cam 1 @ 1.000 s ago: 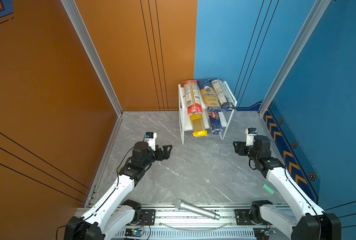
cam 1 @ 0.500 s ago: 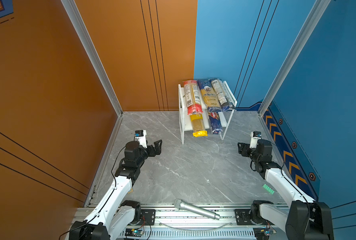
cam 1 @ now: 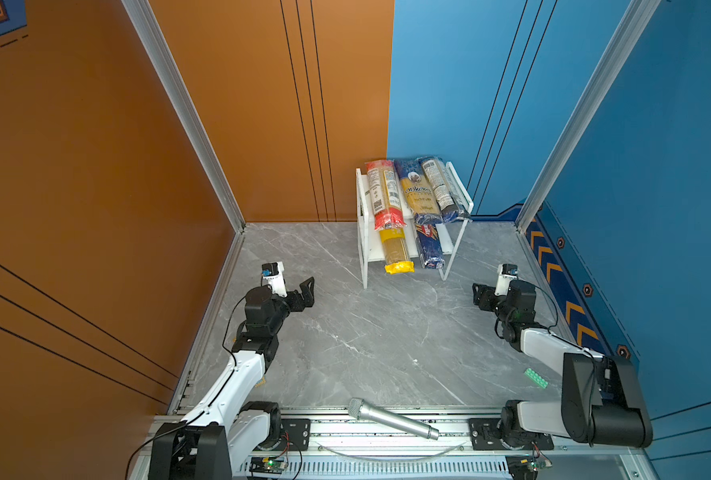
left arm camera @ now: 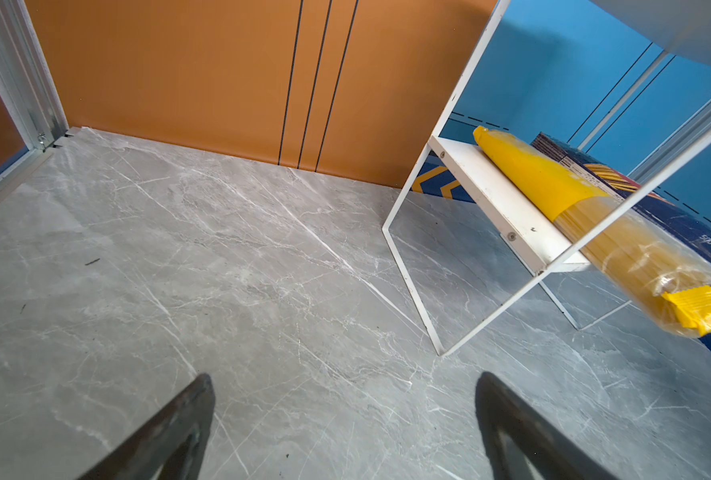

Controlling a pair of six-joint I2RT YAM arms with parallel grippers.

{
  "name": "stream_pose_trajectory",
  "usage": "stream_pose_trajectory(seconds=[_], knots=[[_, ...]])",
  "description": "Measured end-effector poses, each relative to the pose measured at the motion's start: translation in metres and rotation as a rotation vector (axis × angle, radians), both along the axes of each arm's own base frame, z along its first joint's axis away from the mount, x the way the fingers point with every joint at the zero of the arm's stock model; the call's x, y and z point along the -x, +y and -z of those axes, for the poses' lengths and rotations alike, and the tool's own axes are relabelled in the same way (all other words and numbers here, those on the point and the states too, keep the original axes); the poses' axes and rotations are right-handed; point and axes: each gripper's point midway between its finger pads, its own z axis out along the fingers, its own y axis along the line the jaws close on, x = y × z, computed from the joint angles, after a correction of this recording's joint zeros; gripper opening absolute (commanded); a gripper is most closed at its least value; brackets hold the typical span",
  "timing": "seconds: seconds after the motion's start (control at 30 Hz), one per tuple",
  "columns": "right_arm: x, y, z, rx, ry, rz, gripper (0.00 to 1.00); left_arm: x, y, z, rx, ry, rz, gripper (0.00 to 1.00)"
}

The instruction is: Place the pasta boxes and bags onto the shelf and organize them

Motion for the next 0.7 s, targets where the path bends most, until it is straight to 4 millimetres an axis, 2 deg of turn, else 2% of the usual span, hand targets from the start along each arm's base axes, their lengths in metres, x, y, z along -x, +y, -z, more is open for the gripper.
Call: stream_pose_trajectory(seconds=[0.23,0.43,0.7], knots=[[-0.007,-0.006,0.003,0.017,-0.043,0.028,0.74,-0.003,0.011,-0.004,-0.03,-0.022,-0.031,0.98],[-0.011,-0.012,-0.002,0.045,-0.1,0.064,0.75,-0.003,0.022,0.005,-0.073,-0.01,-0.068,0.98],[-0.012,0.007,0.015,0.131,-0.095,0.044,0.76,-0.006,0.03,0.02,-0.107,0.029,-0.088,0.98]])
